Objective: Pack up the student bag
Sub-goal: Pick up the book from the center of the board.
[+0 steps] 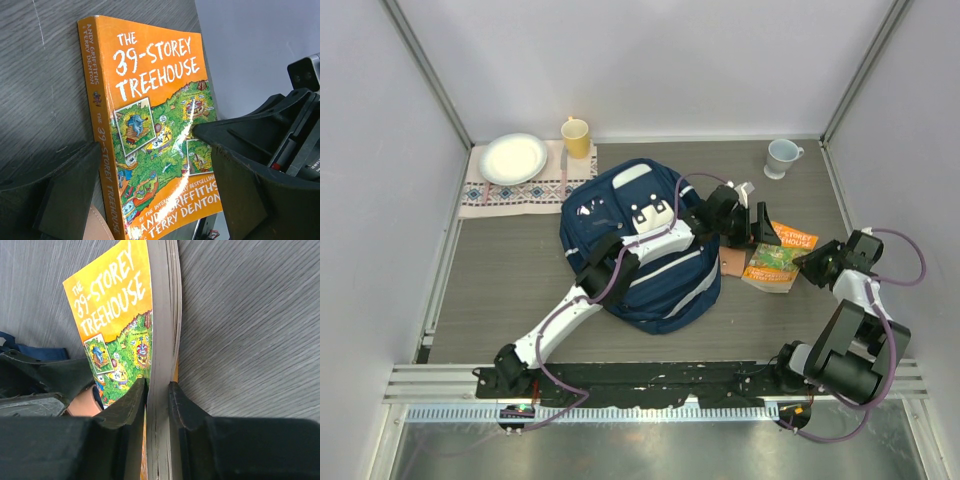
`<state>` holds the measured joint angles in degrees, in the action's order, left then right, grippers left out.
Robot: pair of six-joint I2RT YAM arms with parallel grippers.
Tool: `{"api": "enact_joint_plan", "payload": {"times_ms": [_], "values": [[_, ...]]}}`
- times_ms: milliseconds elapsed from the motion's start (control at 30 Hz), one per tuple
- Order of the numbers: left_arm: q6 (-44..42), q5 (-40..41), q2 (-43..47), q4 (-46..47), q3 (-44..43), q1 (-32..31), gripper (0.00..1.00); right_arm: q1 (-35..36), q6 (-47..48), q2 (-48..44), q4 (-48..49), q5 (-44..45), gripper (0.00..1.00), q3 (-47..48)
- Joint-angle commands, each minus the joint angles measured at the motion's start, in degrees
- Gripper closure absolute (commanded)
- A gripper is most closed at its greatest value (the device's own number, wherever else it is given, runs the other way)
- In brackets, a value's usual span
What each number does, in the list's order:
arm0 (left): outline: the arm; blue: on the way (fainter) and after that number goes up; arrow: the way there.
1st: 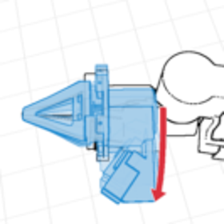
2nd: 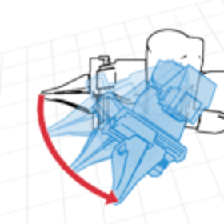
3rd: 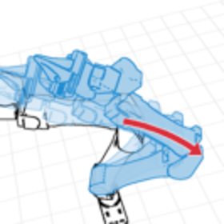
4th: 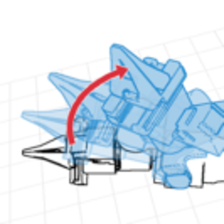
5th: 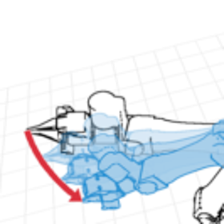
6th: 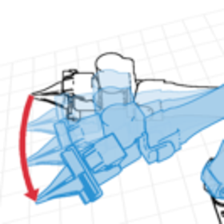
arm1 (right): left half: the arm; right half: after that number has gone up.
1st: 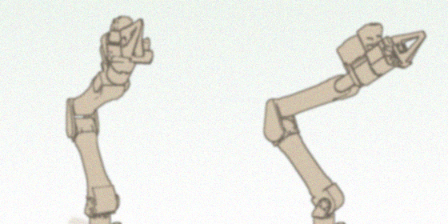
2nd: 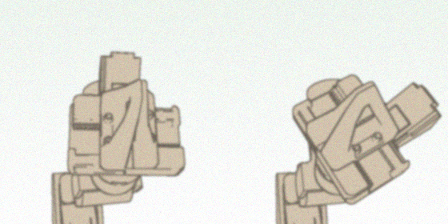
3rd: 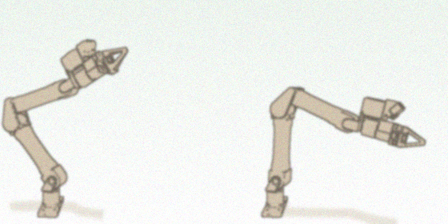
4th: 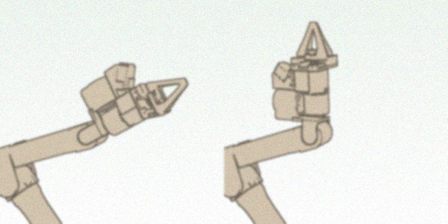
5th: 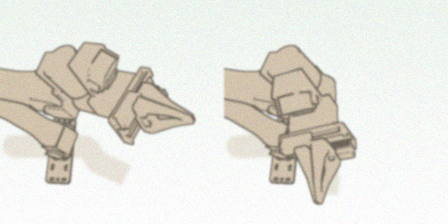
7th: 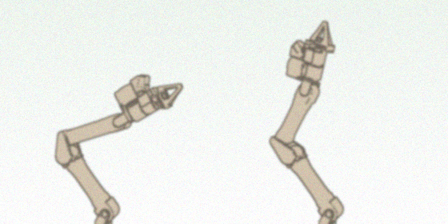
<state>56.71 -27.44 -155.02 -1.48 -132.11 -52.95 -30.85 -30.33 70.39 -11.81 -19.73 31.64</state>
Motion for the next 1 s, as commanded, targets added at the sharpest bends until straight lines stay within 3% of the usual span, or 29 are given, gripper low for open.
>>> {"api": "enact_joint_plan", "payload": {"times_ms": [0,67,300,433,600,733,867,967], "values": [[2.8,-7.1,0.4,4.6,-2.5,-3.0,0.07,1.4,-0.9,1.7,-0.6,-6.6,0.84,1.8],[2.6,-7.1,0.7,4.5,-2.4,-3.0,0.07,1.4,-0.9,1.7,-1.1,-5.8,0.99,2.3],[-3.3,-3.8,5.2,0.6,-1.4,-2.9,0.02,1.1,-1.4,-5.8,-8.3,5.6,0.99,7.8],[-9.1,0.7,11.4,-2.8,2.5,-2.5,0.00,0.6,-2.0,-9.5,-11.8,7.0,0.99,11.7],[-15.5,7.3,21.0,-4.4,9.5,-0.8,0.00,0.6,-4.6,-15.6,-10.8,3.5,0.99,12.8],[-14.2,8.2,32.5,2.2,22.8,2.3,0.00,0.6,-5.9,-16.2,-10.2,-6.6,0.99,14.2],[-10.3,4.7,42.3,10.2,34.3,7.4,0.00,0.9,-10.2,-16.0,0.4,-21.5,0.99,11.5],[-8.5,-0.1,49.0,14.4,41.9,10.0,0.01,5.4,-11.2,-14.9,4.2,-25.7,0.99,12.3]]}}
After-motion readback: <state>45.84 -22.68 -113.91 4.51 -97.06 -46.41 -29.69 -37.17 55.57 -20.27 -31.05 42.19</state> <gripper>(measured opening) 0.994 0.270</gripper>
